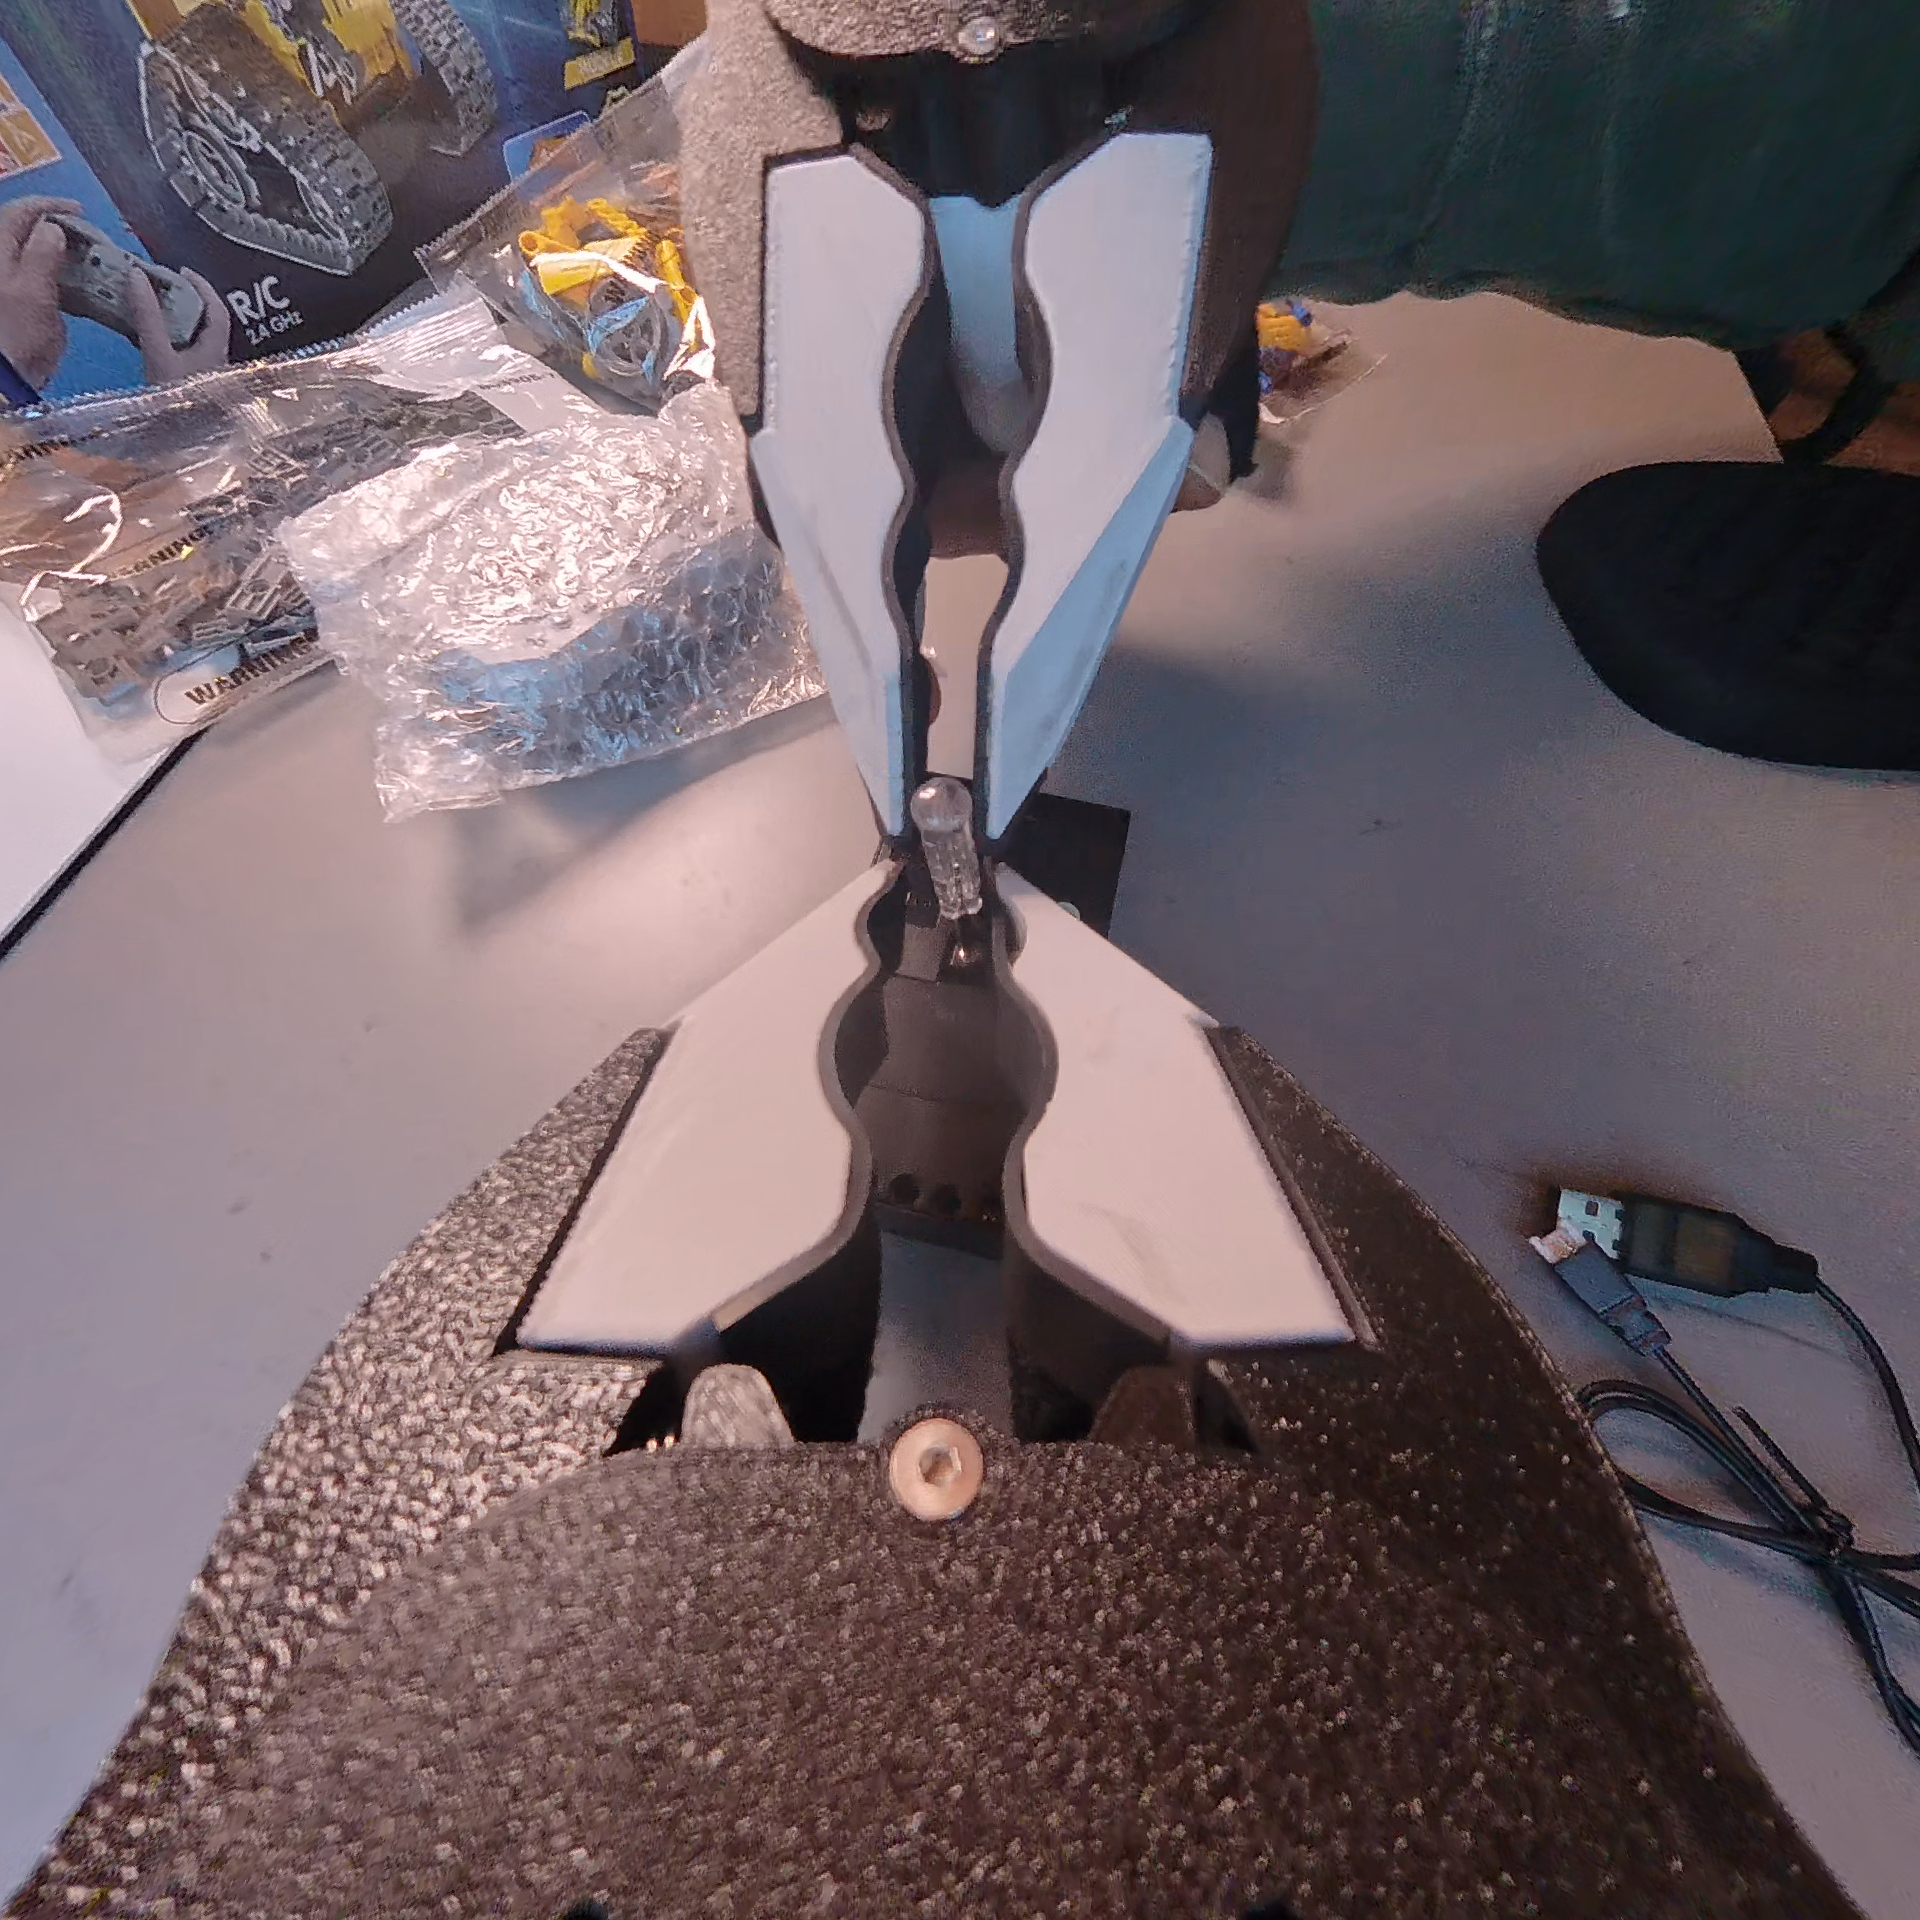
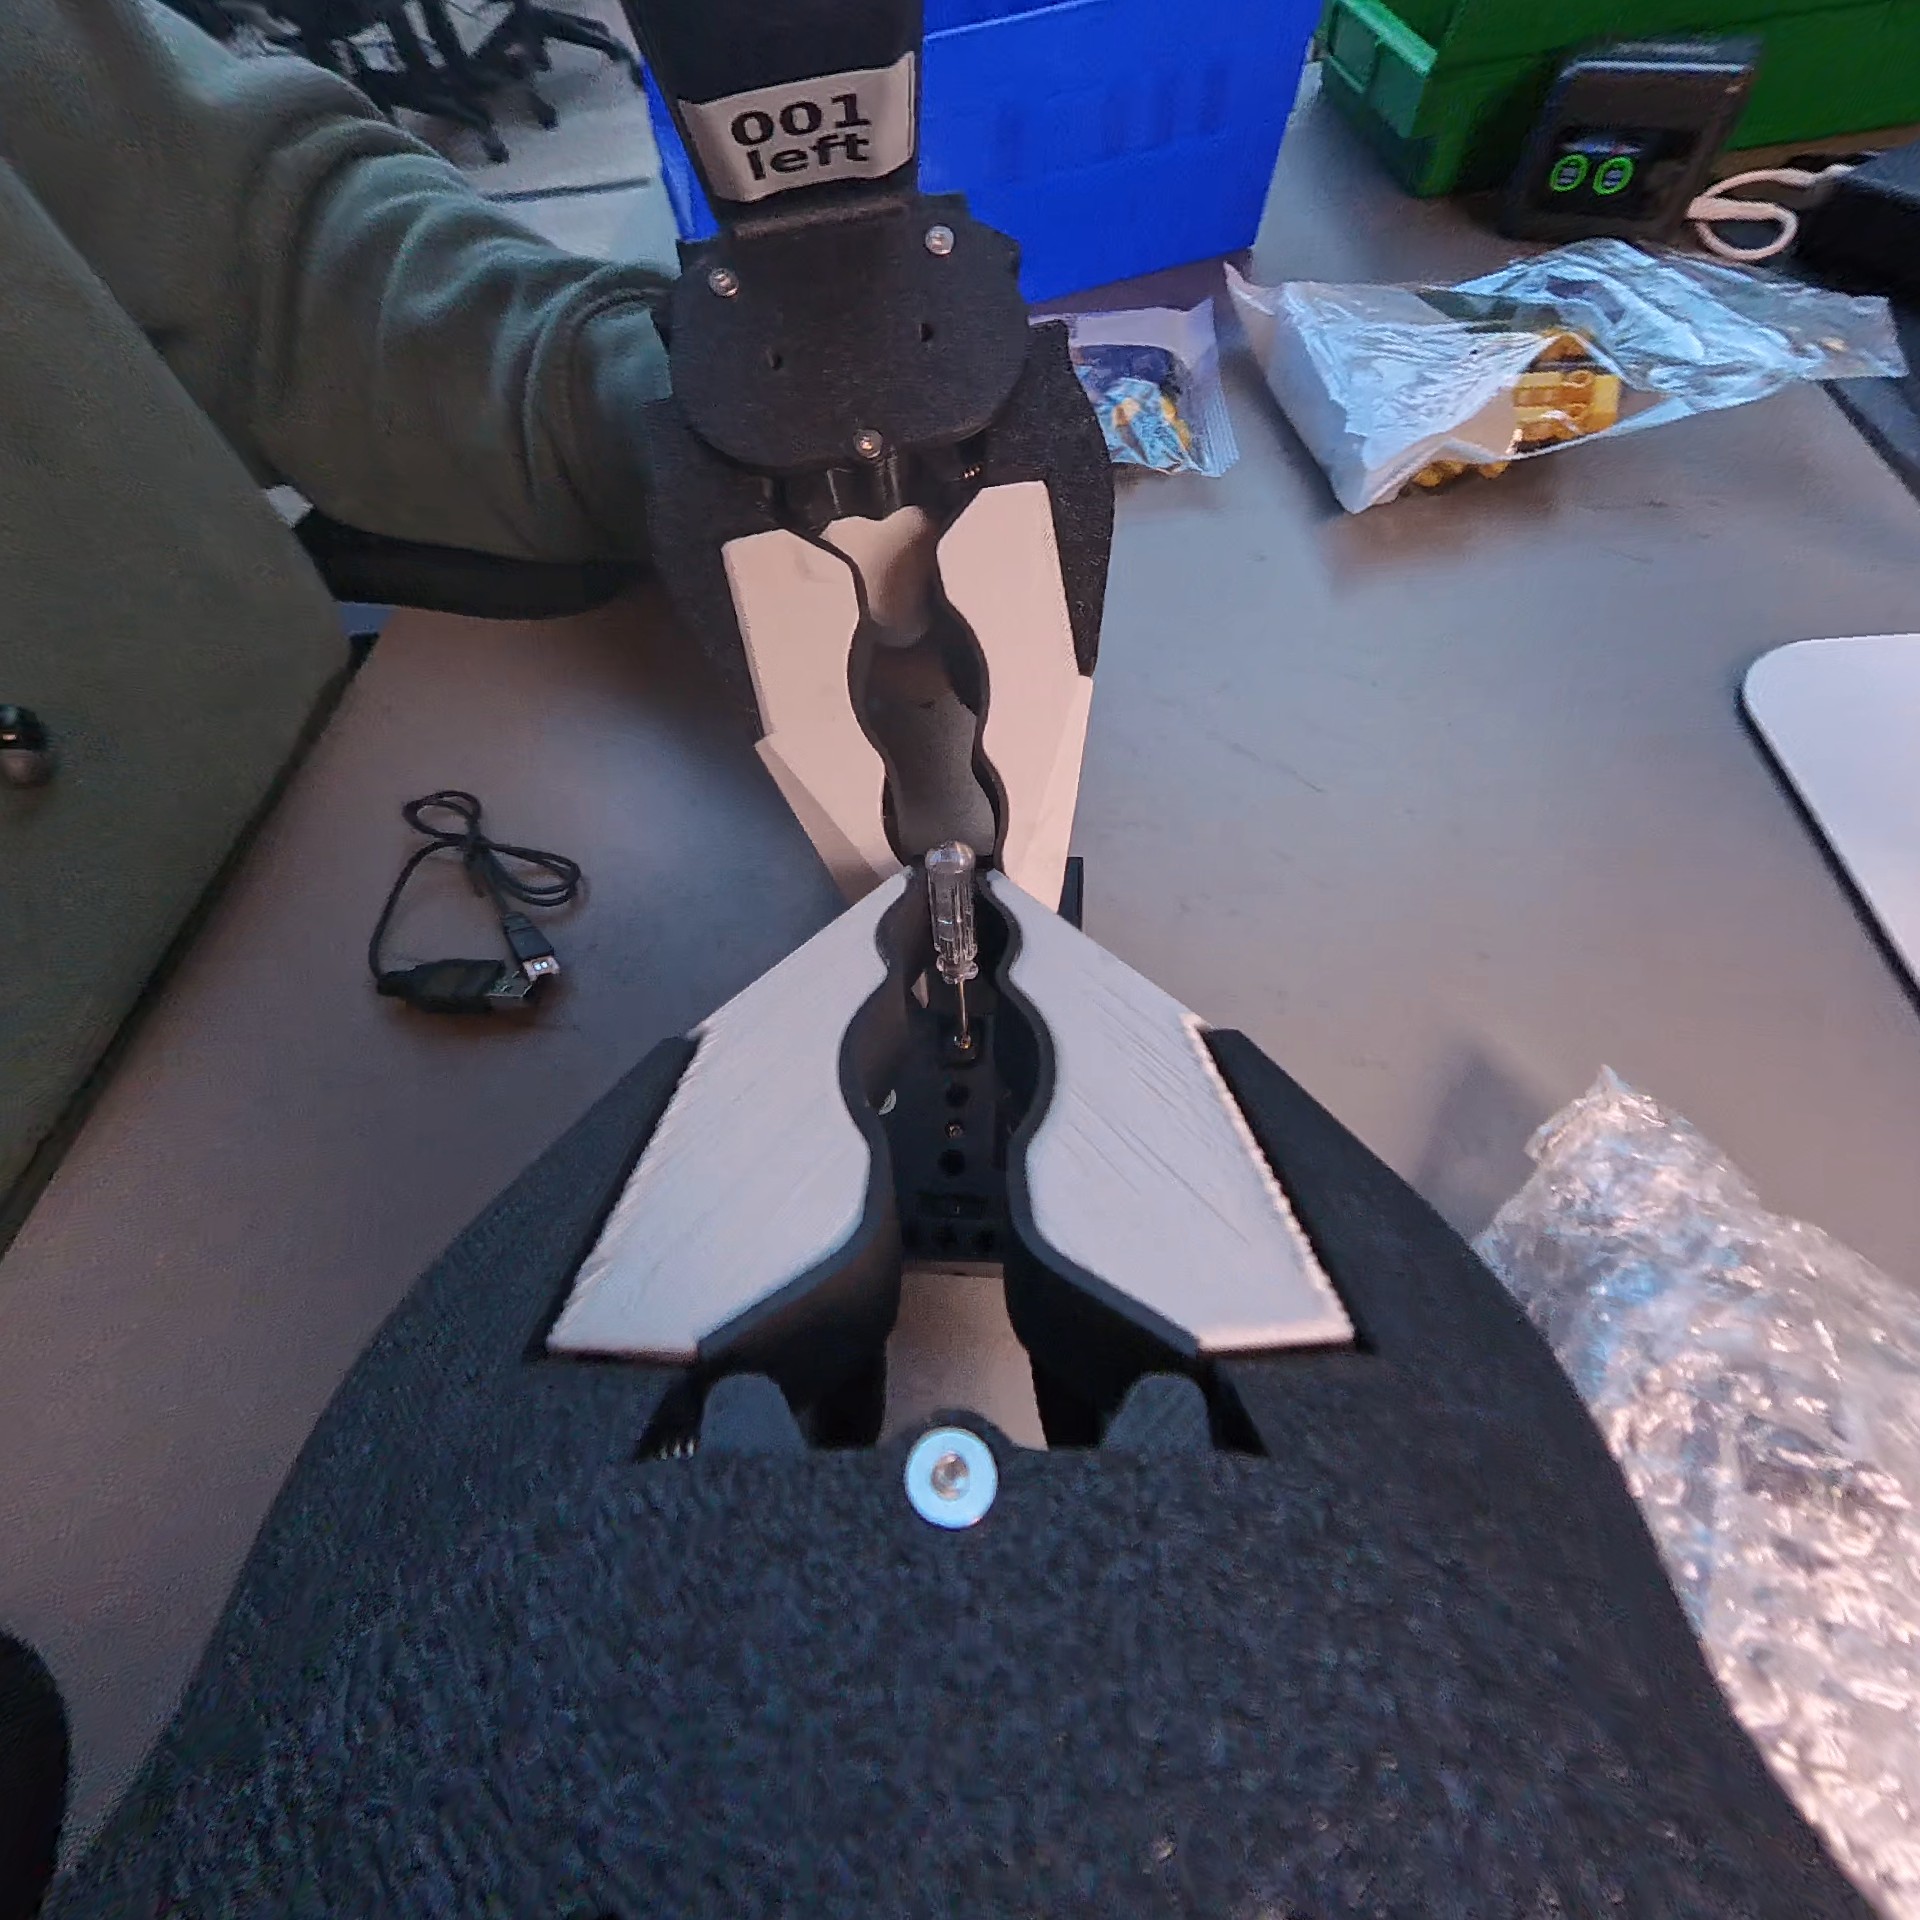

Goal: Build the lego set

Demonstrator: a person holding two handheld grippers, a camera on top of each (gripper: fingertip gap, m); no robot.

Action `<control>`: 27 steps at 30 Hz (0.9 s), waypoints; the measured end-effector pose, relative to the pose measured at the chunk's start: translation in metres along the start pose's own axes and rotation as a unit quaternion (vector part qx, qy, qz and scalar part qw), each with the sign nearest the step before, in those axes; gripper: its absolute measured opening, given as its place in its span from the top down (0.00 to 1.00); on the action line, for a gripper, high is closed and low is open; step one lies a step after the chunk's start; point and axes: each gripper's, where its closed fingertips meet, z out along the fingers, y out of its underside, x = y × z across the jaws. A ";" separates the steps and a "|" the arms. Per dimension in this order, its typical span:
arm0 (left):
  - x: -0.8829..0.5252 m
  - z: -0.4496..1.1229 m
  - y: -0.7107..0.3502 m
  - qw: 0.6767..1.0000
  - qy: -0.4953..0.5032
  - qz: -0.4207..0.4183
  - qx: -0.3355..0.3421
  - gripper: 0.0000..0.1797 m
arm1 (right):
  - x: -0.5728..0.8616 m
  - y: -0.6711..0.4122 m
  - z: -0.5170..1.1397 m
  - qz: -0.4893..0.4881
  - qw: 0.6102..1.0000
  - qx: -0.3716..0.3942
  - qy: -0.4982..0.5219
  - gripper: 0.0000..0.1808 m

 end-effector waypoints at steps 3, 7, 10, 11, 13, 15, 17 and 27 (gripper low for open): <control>0.002 0.003 -0.002 1.000 0.009 0.001 0.000 0.95 | 0.002 0.001 -0.003 0.015 0.998 0.021 -0.050 0.97; 0.001 0.006 -0.003 1.000 0.009 -0.023 -0.001 0.96 | 0.005 0.002 -0.006 0.041 0.997 0.047 -0.050 0.96; 0.000 0.007 -0.003 1.000 0.004 -0.030 -0.003 0.95 | 0.004 0.007 -0.012 0.037 0.999 0.023 -0.003 0.86; 0.000 0.008 -0.003 0.999 0.004 -0.032 -0.004 0.95 | 0.000 0.012 -0.015 0.036 0.999 0.003 0.008 0.79; 0.000 0.008 -0.003 0.999 0.002 -0.035 -0.005 0.95 | -0.006 0.032 -0.018 0.015 0.997 -0.066 0.046 0.68; 0.001 0.008 -0.003 0.999 0.002 -0.038 -0.006 0.95 | -0.004 0.055 -0.017 -0.005 0.986 -0.143 0.090 0.60; 0.001 0.009 -0.003 0.999 0.001 -0.040 -0.008 0.96 | -0.002 0.070 -0.012 -0.016 0.975 -0.194 0.106 0.59; 0.020 0.001 0.003 0.999 0.015 -0.030 -0.012 0.95 | -0.010 0.069 0.009 -0.123 0.963 -0.238 -0.016 0.68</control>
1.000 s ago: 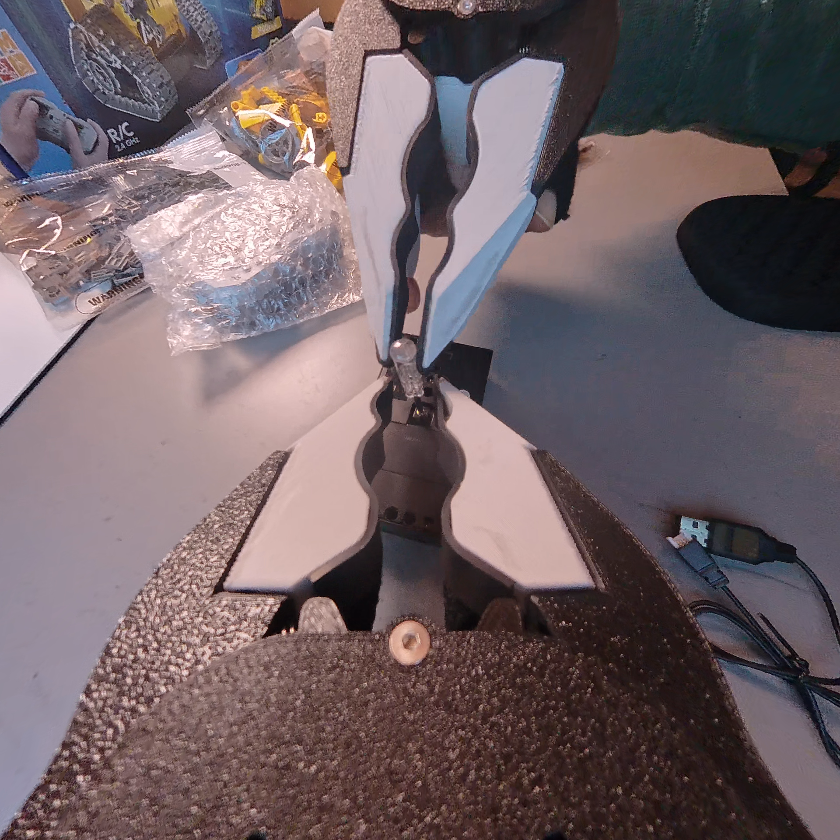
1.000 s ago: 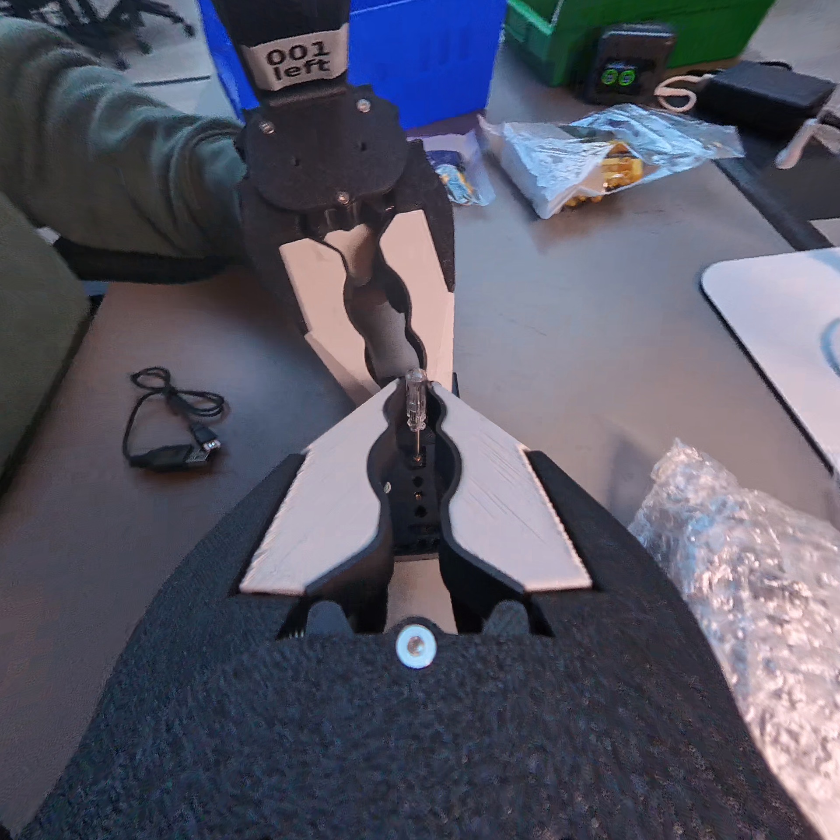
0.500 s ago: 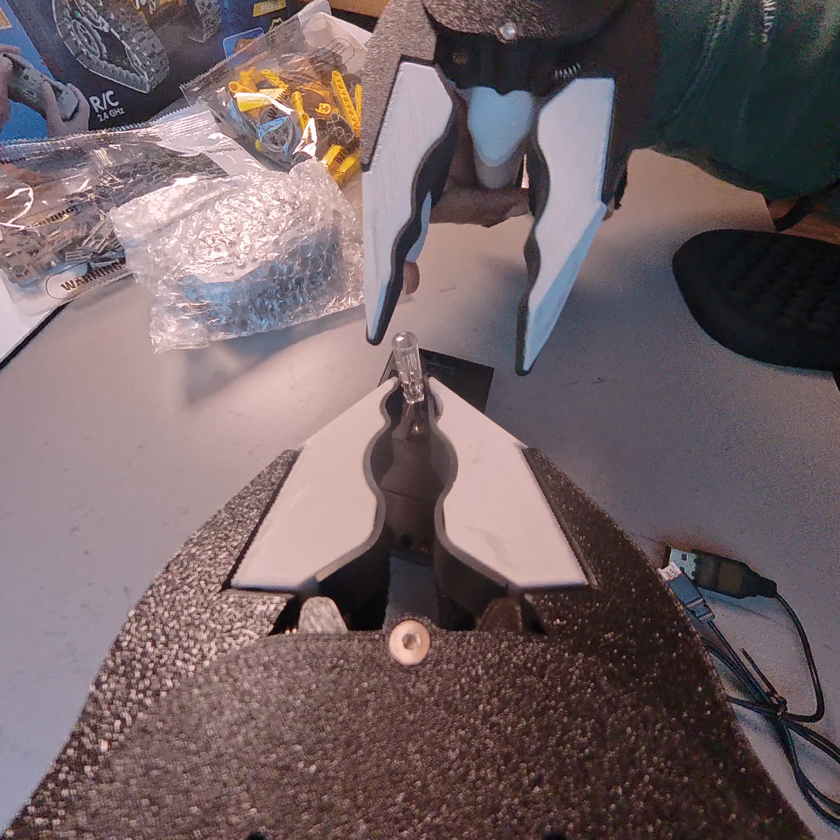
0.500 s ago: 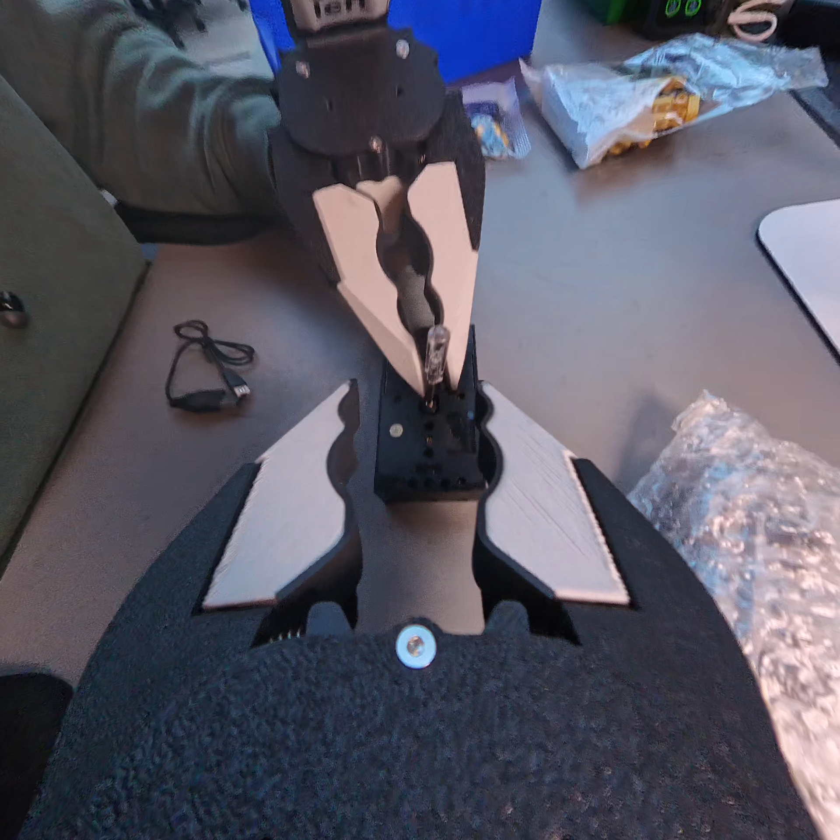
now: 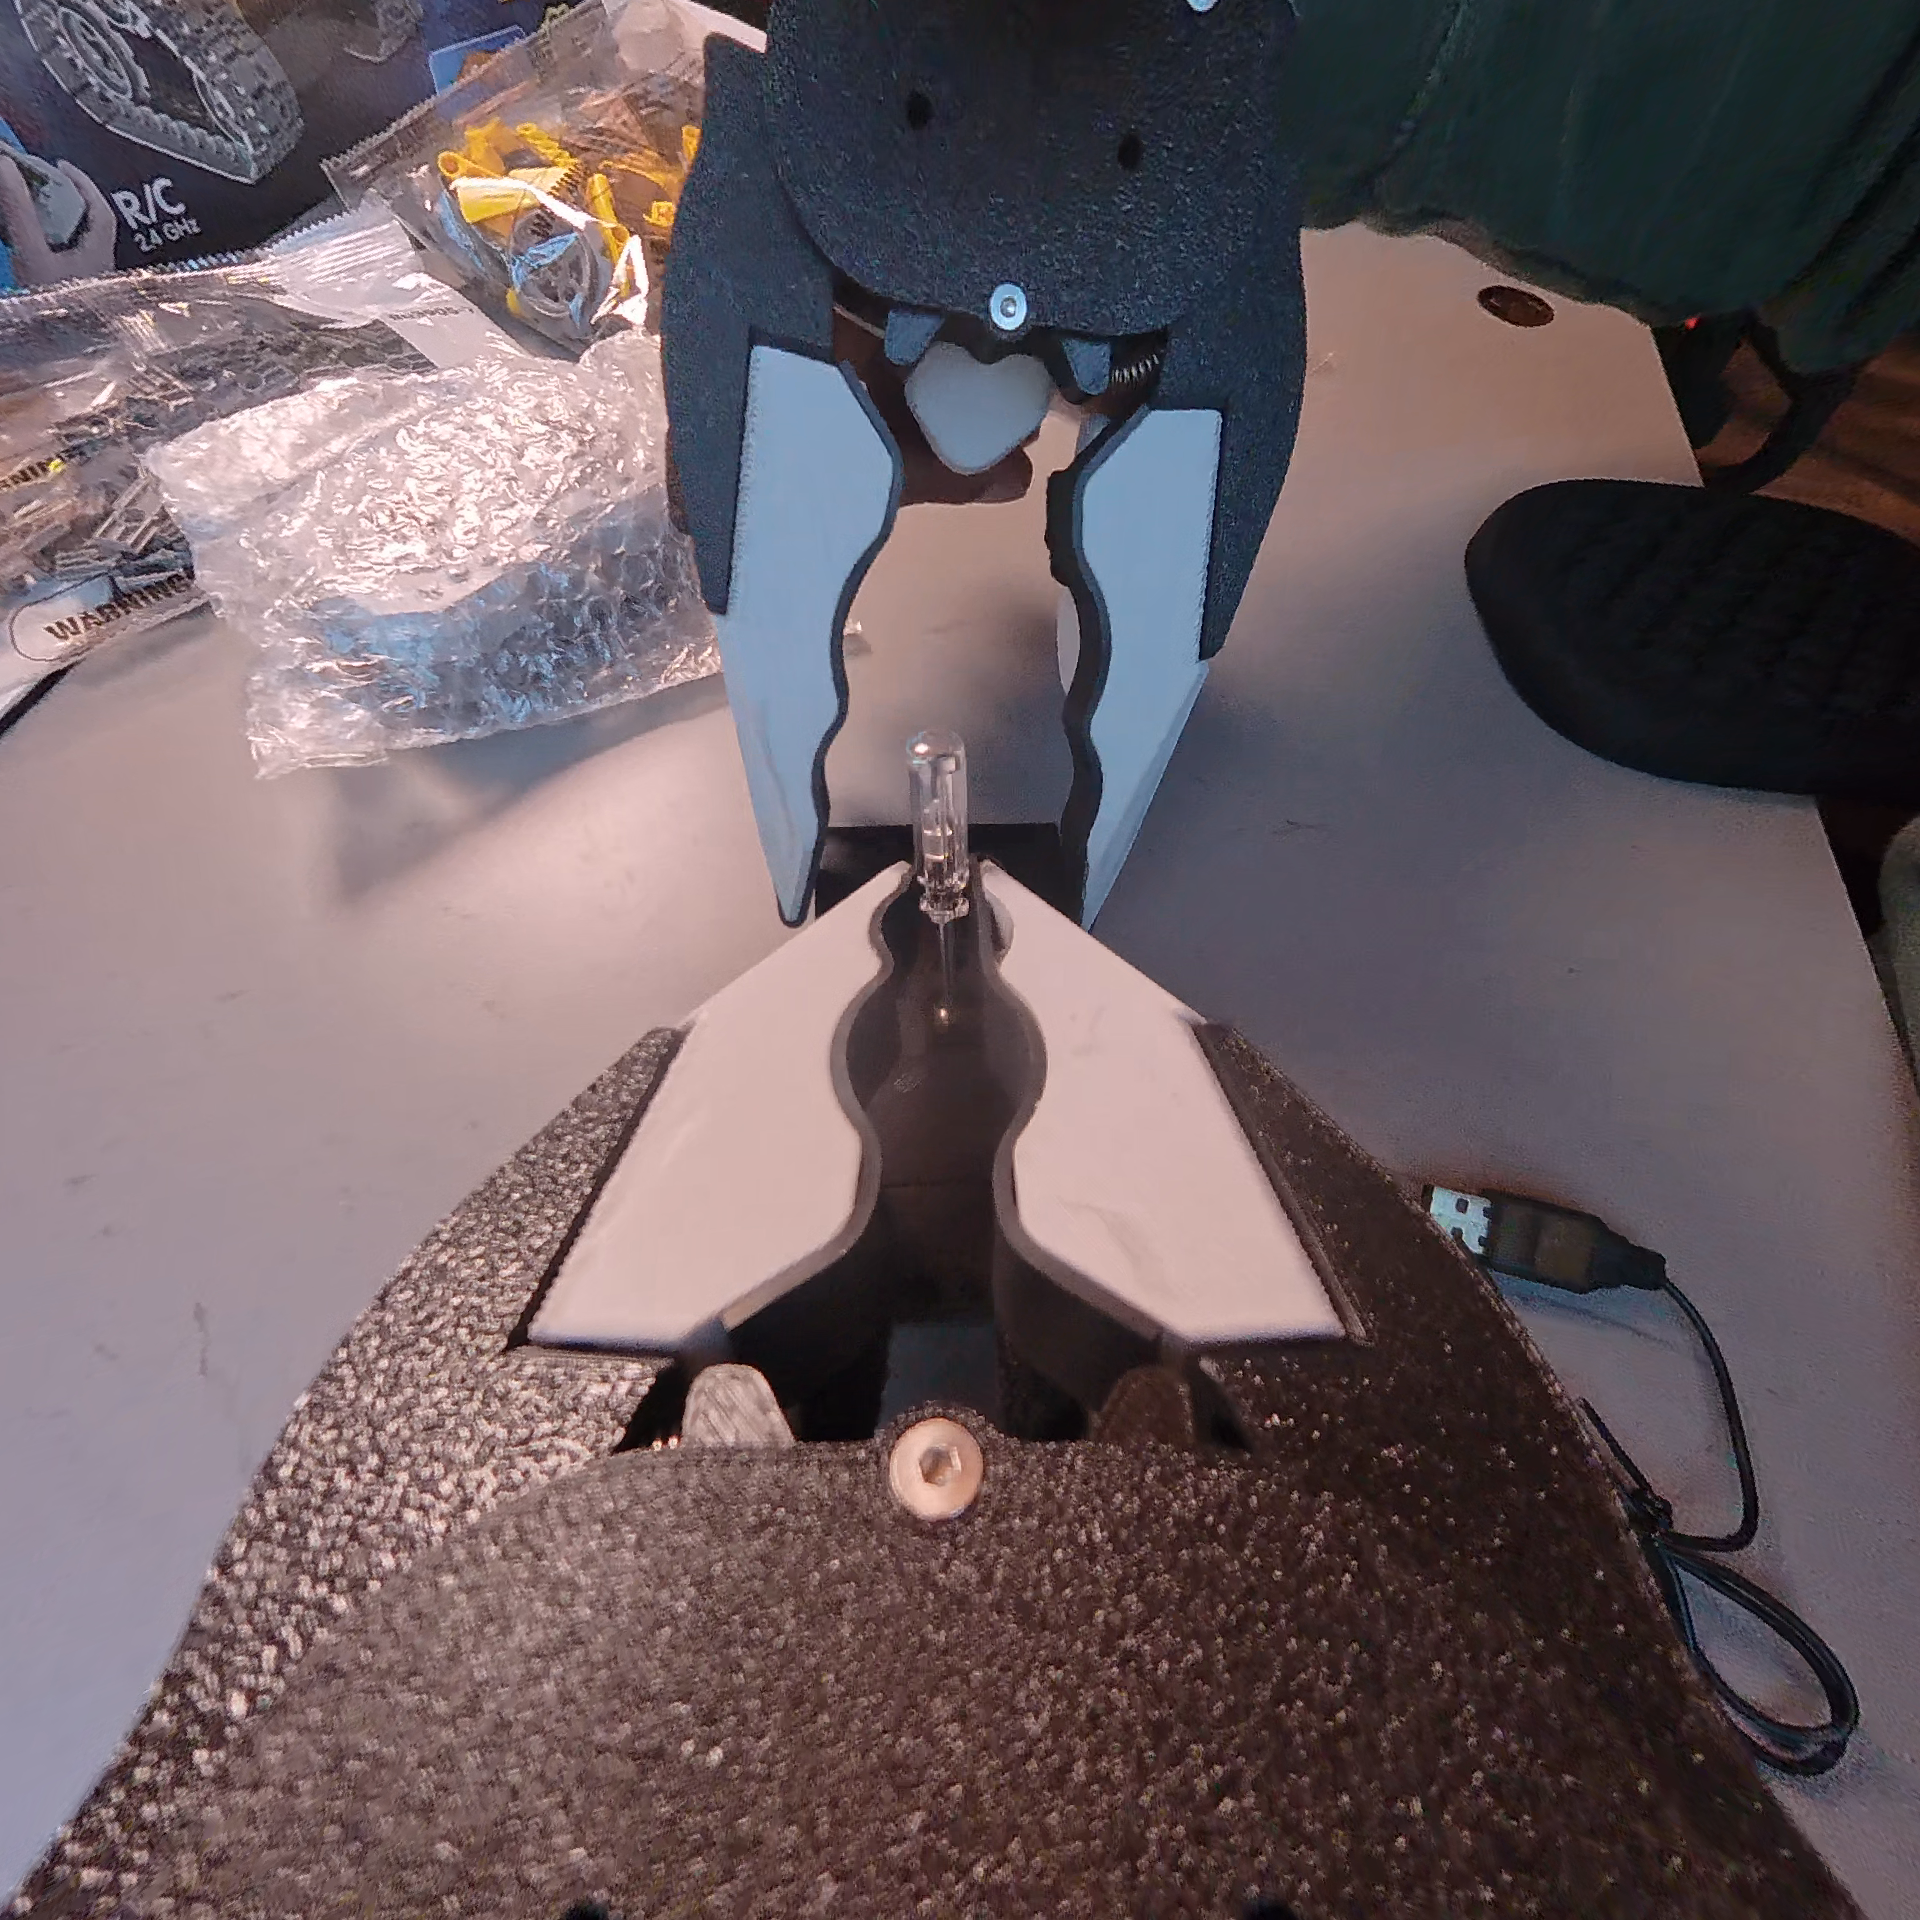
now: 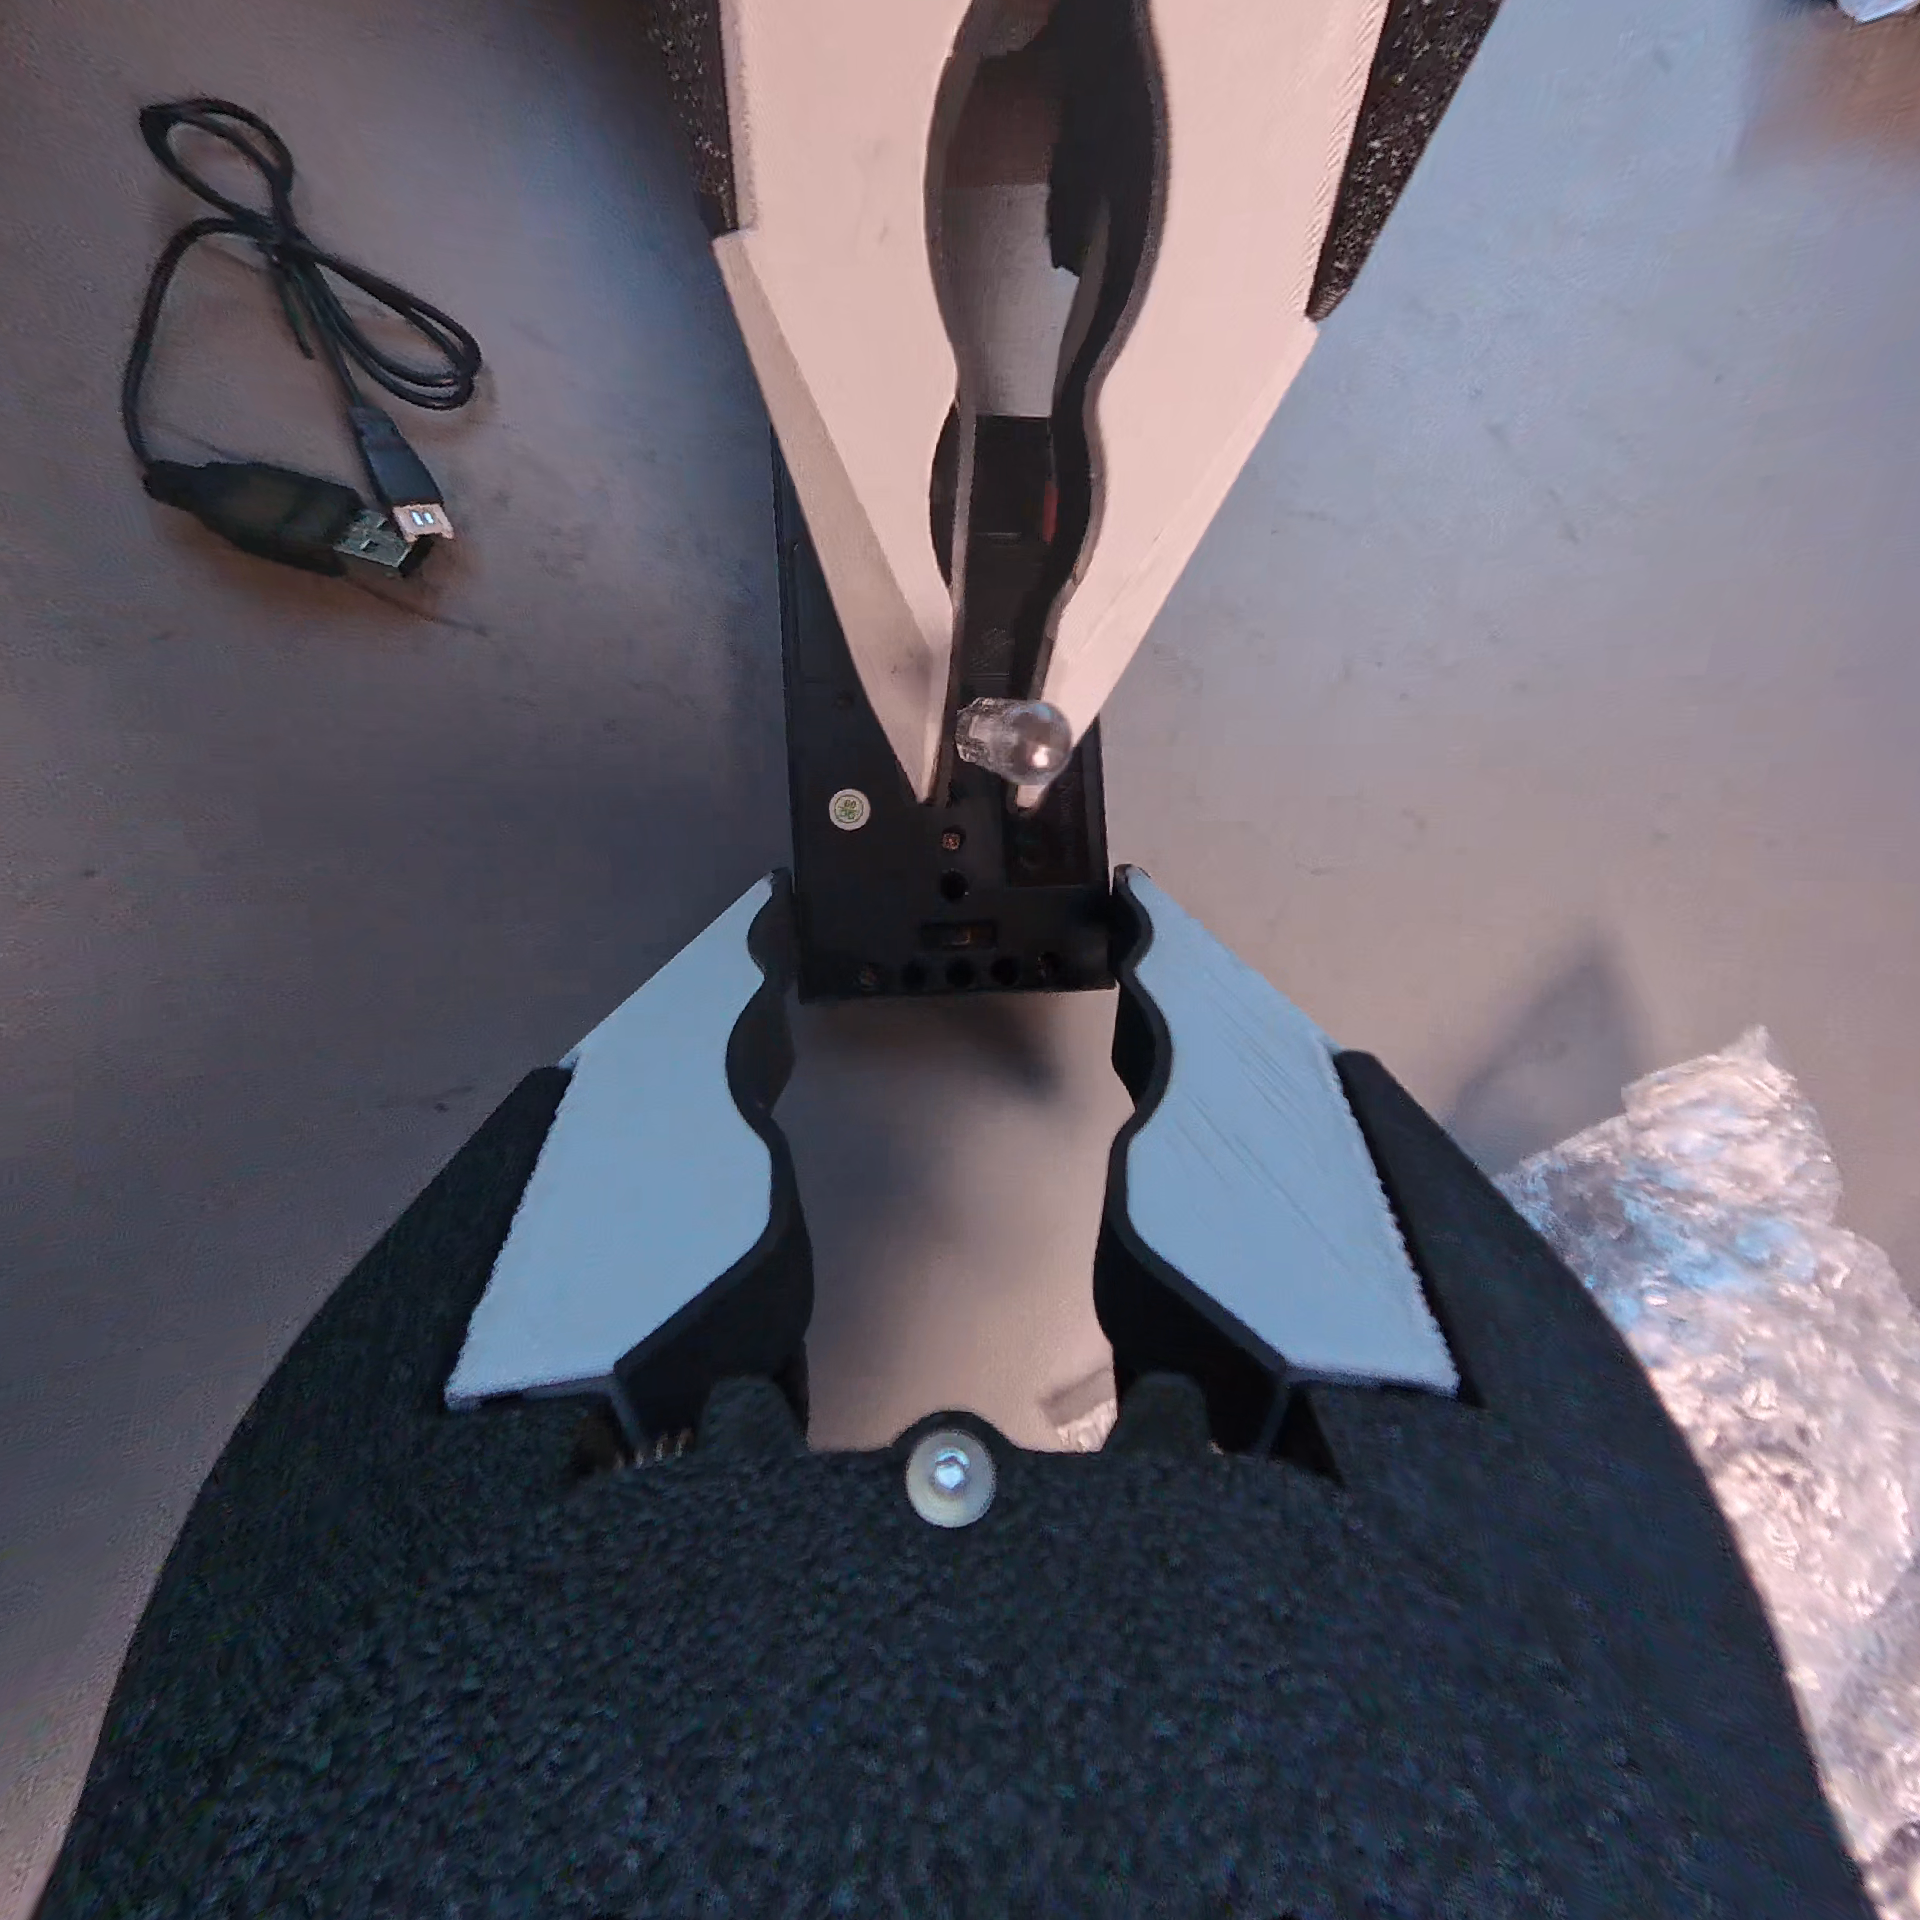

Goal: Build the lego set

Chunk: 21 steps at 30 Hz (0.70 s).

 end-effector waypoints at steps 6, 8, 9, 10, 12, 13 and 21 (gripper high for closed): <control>0.000 -0.005 0.002 1.000 -0.004 -0.003 0.003 0.95 | -0.001 -0.020 -0.018 0.092 0.992 0.080 0.044 0.65; -0.001 -0.006 0.003 1.000 -0.006 -0.005 0.005 0.95 | 0.002 -0.040 -0.037 0.162 0.970 0.163 0.080 0.74; -0.001 -0.006 0.003 1.000 -0.007 -0.006 0.006 0.95 | 0.010 -0.044 -0.046 0.205 0.953 0.194 0.115 0.82; -0.001 -0.006 0.003 1.000 -0.007 -0.006 0.006 0.95 | 0.015 -0.046 -0.052 0.256 0.930 0.222 0.140 0.88; -0.002 -0.006 0.003 1.000 -0.011 -0.004 0.006 0.95 | 0.012 -0.055 -0.055 0.340 0.890 0.273 0.131 0.87; -0.002 -0.007 0.003 1.000 -0.012 -0.003 0.006 0.96 | 0.013 -0.053 -0.054 0.361 0.880 0.273 0.145 0.87; -0.004 -0.010 0.005 1.000 -0.023 -0.003 0.006 0.95 | 0.016 -0.055 -0.037 0.347 0.886 0.252 0.178 0.96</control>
